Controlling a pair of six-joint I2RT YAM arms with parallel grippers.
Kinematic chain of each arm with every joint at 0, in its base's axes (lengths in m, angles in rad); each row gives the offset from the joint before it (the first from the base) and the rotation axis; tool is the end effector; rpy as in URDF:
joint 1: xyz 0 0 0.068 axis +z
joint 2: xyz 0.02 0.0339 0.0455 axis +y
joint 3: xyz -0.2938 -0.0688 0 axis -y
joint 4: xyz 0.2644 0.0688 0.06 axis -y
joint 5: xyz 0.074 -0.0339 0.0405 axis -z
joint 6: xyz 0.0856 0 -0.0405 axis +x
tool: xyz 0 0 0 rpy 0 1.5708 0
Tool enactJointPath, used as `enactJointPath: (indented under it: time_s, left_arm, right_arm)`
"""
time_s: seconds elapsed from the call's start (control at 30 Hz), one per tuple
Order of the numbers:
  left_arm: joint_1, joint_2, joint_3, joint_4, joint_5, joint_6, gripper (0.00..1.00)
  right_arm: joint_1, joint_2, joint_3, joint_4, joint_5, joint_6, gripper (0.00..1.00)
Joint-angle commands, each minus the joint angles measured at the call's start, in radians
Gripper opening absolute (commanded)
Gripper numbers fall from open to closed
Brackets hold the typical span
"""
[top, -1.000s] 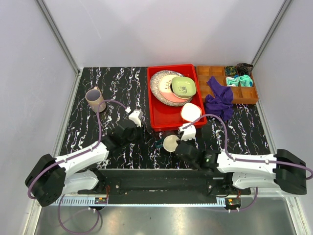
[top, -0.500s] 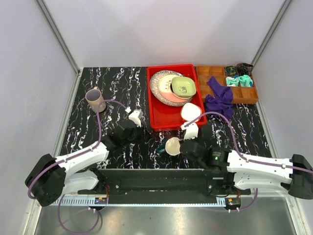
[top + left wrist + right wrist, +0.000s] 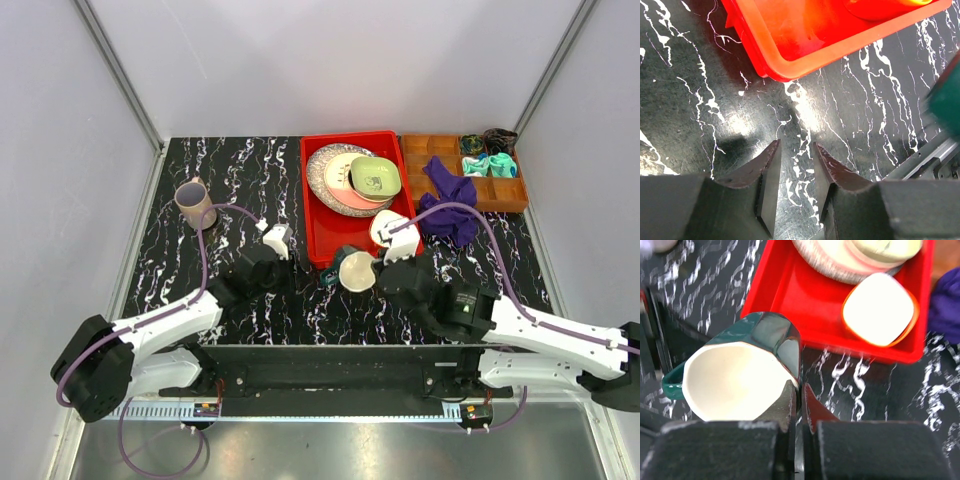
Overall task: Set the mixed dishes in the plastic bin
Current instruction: Pick up the cup at the center of the board.
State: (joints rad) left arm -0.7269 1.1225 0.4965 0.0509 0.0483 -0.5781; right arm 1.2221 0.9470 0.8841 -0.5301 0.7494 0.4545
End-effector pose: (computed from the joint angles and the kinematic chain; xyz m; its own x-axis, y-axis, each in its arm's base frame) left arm 0.2034 -0.1865 0.1852 -0.7196 -0.0904 -0.6884 0.3592 0.8001 -0.4805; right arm 0.1332 0.1956 0.3189 -0.3889 -0.1290 -0.9122 -0.3609 0.9323 0.0220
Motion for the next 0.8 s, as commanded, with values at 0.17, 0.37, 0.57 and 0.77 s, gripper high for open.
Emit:
enactJointPath:
  time_s: [0.17,0.37,0.57,0.77]
  left_arm:
    - [-0.005,-0.064,-0.001,-0.008,-0.031,-0.003,0.43]
    - [-0.006,-0.104,-0.016,-0.029,-0.044,-0.008,0.46]
    - [-0.005,-0.131,-0.022,-0.046,-0.044,-0.008,0.47]
    - [-0.005,-0.161,-0.030,-0.072,-0.085,-0.006,0.47]
  right_arm:
    - [-0.283,0.053,0.180,0.123,-0.073,-0.102,0.00]
    - [-0.398,0.206,0.292,0.140,-0.214,-0.146,0.00]
    - [-0.450,0.334,0.391,0.157,-0.304,-0.177,0.00]
    - [-0.518,0.439,0.475,0.130,-0.438,-0.163,0.00]
